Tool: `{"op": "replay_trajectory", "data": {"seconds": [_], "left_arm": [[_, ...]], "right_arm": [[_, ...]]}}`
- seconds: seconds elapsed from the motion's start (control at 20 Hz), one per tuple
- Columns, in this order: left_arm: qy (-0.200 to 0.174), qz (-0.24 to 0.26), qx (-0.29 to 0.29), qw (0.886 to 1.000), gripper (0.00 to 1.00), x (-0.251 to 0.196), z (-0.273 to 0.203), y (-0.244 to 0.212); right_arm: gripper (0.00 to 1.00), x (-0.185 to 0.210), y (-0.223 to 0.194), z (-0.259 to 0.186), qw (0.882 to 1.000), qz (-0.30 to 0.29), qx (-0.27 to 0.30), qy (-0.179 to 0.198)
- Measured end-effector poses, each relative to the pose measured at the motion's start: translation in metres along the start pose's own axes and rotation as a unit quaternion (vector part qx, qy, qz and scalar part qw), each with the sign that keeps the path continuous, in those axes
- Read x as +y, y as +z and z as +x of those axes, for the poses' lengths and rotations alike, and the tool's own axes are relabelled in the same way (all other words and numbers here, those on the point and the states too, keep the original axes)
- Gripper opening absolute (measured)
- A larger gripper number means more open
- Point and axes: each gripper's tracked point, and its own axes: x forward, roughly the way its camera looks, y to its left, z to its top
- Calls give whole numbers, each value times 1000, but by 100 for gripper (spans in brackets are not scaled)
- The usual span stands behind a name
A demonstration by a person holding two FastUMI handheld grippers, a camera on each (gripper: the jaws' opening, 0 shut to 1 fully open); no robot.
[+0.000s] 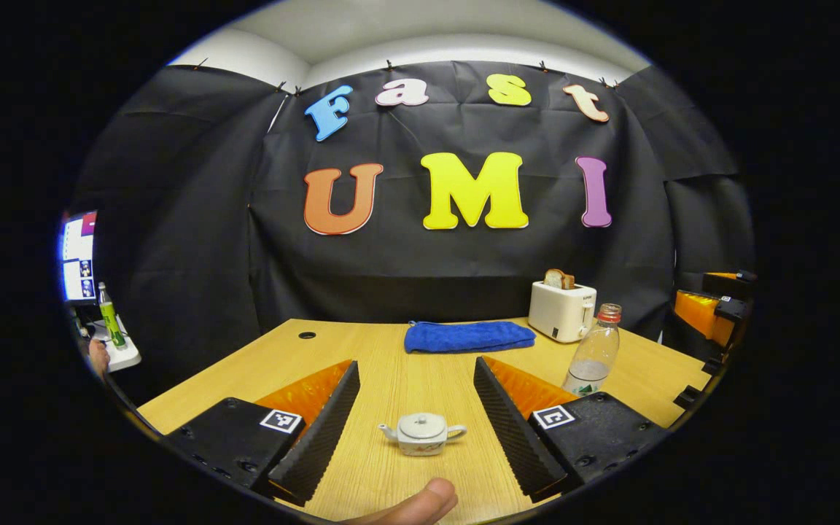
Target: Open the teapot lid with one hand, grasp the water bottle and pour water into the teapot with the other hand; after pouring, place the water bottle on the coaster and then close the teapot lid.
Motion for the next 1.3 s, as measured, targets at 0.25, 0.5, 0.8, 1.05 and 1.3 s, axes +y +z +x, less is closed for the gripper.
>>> {"op": "replay_trajectory", "data": {"seconds": [0.25, 0.5, 0.8, 1.05, 1.3], "left_arm": [[18, -10, 9, 1000, 99, 15, 47, -43], [5, -9, 44, 999, 100, 3, 59, -77], [-24, 1, 64, 998, 85, -17, 67, -97], [-24, 3, 76, 997, 64, -16, 70, -108], [-22, 1, 72, 997, 46, -11, 75, -108]], "right_arm": [[95, 2, -3, 3, 1000, -9, 0, -5], [98, 1, -9, 8, 1000, -10, 10, -7], [98, 1, -12, 11, 1000, -8, 16, -8], [98, 7, -16, 12, 1000, -11, 19, -2], [98, 14, -19, 12, 1000, -15, 22, 5]]}}
